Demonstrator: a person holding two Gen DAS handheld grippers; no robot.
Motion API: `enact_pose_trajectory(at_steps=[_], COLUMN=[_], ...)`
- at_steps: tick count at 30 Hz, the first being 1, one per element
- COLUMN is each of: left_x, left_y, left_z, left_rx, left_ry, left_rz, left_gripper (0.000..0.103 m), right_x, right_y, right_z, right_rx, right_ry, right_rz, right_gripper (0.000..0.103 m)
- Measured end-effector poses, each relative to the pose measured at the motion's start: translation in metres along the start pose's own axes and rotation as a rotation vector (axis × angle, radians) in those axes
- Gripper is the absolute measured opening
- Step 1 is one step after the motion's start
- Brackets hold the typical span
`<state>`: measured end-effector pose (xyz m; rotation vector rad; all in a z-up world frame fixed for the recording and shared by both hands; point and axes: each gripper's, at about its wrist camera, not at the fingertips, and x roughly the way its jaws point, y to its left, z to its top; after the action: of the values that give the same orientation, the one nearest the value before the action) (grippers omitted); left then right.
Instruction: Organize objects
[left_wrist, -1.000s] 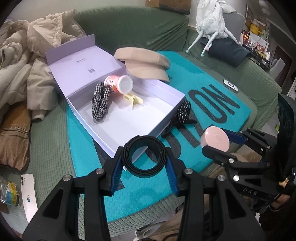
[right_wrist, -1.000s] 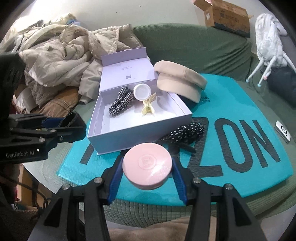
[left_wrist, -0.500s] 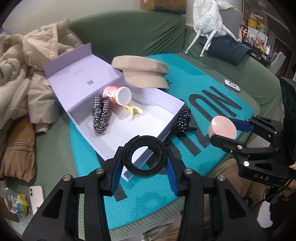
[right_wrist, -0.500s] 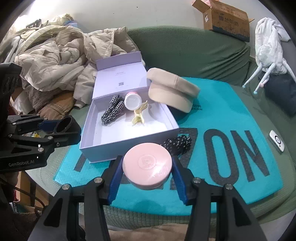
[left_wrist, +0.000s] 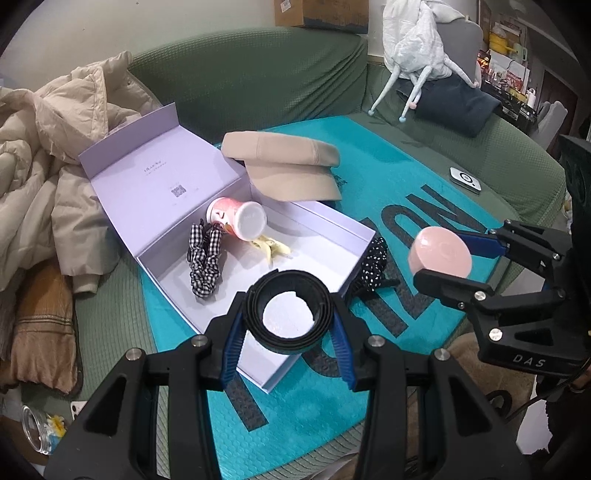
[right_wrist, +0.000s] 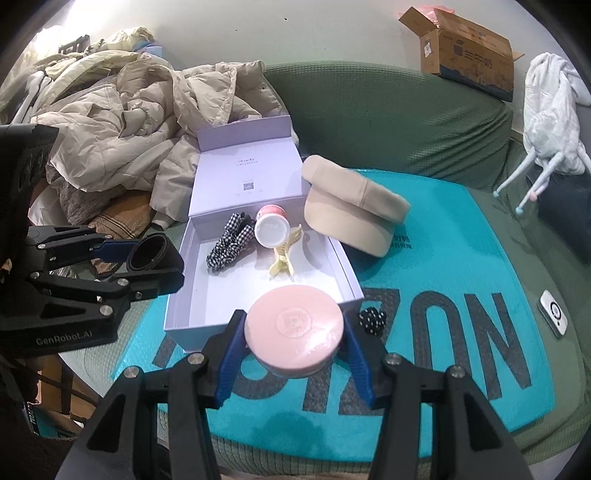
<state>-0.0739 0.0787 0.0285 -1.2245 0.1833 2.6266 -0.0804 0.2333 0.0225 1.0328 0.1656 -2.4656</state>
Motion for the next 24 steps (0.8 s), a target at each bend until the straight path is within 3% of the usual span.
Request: enact_pose_trajectory(at_steps=[24], left_x=[0.039], left_y=[0.036], left_z=[0.006], left_rx=[0.008], left_ry=[0.038], left_rz=[0.005], left_gripper=[0.041], right_x=[0.049], right_y=[0.031], right_z=[0.035], right_rx=[-0.054], right_ry=[0.049], right_rz=[0.056], right_gripper=[0.052])
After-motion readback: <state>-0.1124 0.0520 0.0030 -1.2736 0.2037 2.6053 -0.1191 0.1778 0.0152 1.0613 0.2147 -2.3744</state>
